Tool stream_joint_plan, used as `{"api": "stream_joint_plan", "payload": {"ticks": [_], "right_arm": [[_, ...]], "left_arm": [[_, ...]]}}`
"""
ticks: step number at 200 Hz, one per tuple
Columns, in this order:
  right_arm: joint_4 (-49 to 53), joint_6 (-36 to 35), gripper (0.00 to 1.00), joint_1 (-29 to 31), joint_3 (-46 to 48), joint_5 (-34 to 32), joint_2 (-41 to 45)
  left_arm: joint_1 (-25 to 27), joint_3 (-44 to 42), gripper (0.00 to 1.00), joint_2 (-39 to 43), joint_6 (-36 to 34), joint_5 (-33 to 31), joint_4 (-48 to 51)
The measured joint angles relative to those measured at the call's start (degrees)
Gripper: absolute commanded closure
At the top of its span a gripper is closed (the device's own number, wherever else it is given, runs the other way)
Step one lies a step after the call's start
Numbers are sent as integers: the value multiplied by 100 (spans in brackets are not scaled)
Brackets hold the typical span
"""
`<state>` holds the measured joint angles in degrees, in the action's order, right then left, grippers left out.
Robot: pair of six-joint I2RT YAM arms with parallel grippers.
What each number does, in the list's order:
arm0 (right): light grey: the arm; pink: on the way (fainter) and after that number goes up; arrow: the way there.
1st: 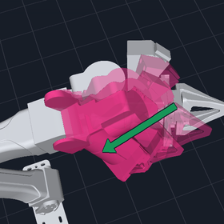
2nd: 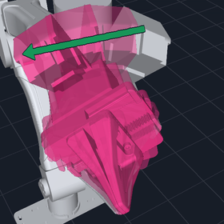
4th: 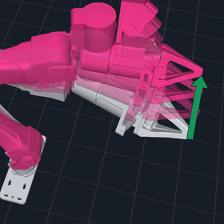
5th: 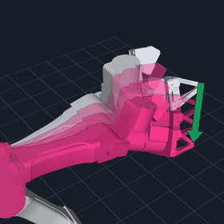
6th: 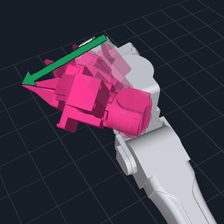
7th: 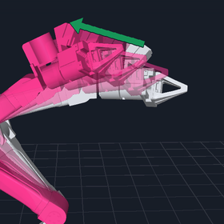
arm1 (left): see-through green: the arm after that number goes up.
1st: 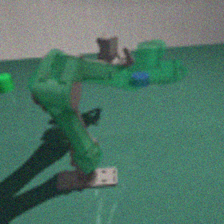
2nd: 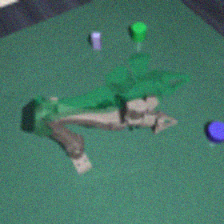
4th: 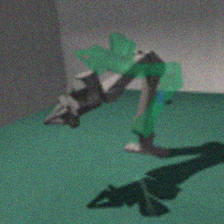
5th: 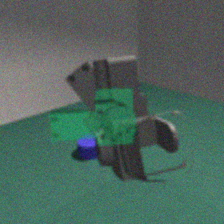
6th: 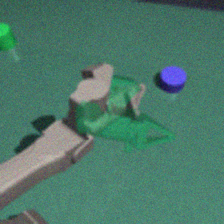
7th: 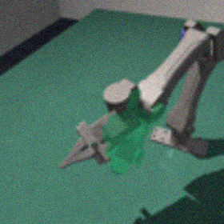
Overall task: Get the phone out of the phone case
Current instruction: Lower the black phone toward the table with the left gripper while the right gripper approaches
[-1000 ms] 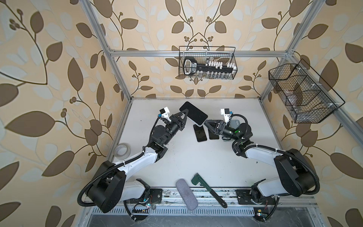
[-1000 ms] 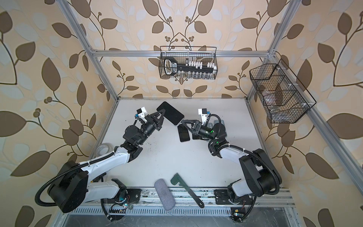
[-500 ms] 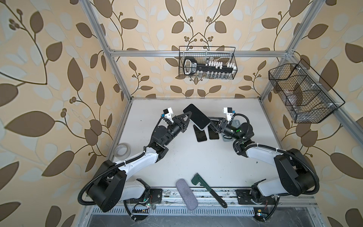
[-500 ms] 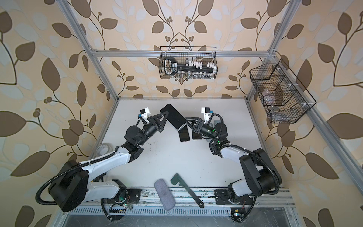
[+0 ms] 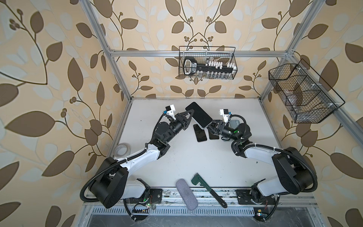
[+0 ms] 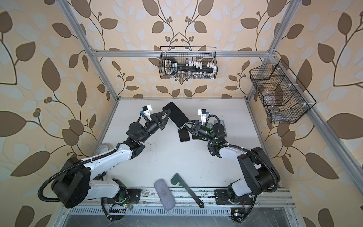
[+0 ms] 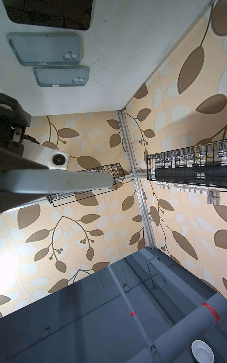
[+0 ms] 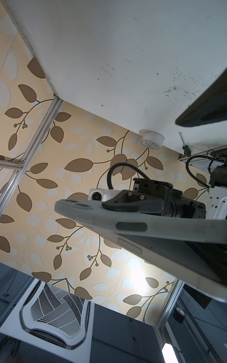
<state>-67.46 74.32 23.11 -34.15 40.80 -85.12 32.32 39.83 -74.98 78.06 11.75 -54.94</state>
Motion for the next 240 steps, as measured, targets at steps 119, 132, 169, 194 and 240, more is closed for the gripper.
{"api": "stream_joint_plan", "payload": {"ticks": [119, 132, 169, 194, 240], "right_arm": [[249, 103, 67, -192, 74, 186, 413], [273, 127, 69, -192, 92, 184, 415], [295, 264, 74, -203, 142, 188, 415], [323, 345, 80, -203, 170, 181, 415], [260, 435, 86, -203, 181, 160, 415]], "left_arm": [[-90, 7, 100, -319, -13, 28, -197], [-94, 7, 100, -402, -2, 26, -264], [-149, 9, 100, -702, 79, 33, -590], [-166, 15, 97, -955, 214, 46, -841], [-166, 15, 83, -1019, 297, 44, -918]]}}
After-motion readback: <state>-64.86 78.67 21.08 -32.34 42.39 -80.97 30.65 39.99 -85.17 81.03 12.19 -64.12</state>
